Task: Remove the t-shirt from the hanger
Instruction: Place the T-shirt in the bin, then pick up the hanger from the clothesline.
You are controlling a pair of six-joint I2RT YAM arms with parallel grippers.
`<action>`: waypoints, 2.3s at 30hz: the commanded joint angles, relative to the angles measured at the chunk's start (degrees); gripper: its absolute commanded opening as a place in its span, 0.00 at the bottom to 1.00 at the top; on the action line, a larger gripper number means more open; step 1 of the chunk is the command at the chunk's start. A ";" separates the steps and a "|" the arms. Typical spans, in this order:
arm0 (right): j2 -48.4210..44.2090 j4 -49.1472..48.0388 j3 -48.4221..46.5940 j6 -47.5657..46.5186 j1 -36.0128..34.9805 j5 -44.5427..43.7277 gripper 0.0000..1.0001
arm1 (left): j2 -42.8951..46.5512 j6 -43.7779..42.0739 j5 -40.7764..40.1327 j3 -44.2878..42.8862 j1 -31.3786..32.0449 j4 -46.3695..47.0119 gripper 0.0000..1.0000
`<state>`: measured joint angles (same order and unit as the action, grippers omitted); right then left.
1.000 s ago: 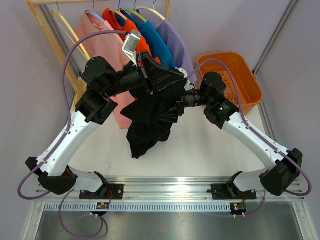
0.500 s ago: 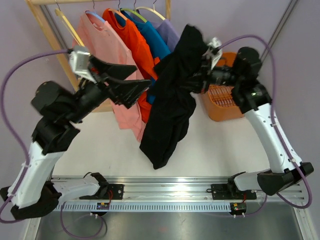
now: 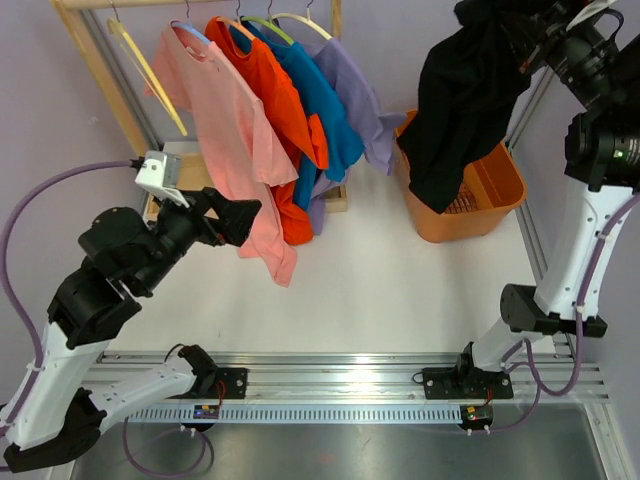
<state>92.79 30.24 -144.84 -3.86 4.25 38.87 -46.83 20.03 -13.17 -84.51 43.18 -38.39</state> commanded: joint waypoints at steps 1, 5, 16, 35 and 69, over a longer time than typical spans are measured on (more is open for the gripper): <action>6.95 1.58 -6.85 -2.19 2.78 -8.09 0.00 | 2.00 1.15 -5.20 1.89 0.24 -2.21 0.99; 10.30 -1.32 -6.26 -5.98 3.48 -12.23 0.00 | 3.76 1.33 -5.81 3.21 0.24 -2.30 0.99; 14.00 -1.77 12.62 -12.13 4.71 -7.51 0.00 | 5.17 1.94 -8.01 2.95 0.24 -3.62 0.99; 20.50 20.30 39.90 -21.81 5.15 -8.90 0.58 | -20.13 -1.67 -7.16 -27.62 -7.30 -11.35 0.99; -0.68 13.71 48.06 -16.27 8.49 4.45 1.00 | -58.28 30.24 7.10 -52.42 -39.13 17.12 0.73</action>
<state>95.22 47.72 -98.00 -20.99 13.02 40.38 -103.83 48.62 -7.09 -133.40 4.73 -28.05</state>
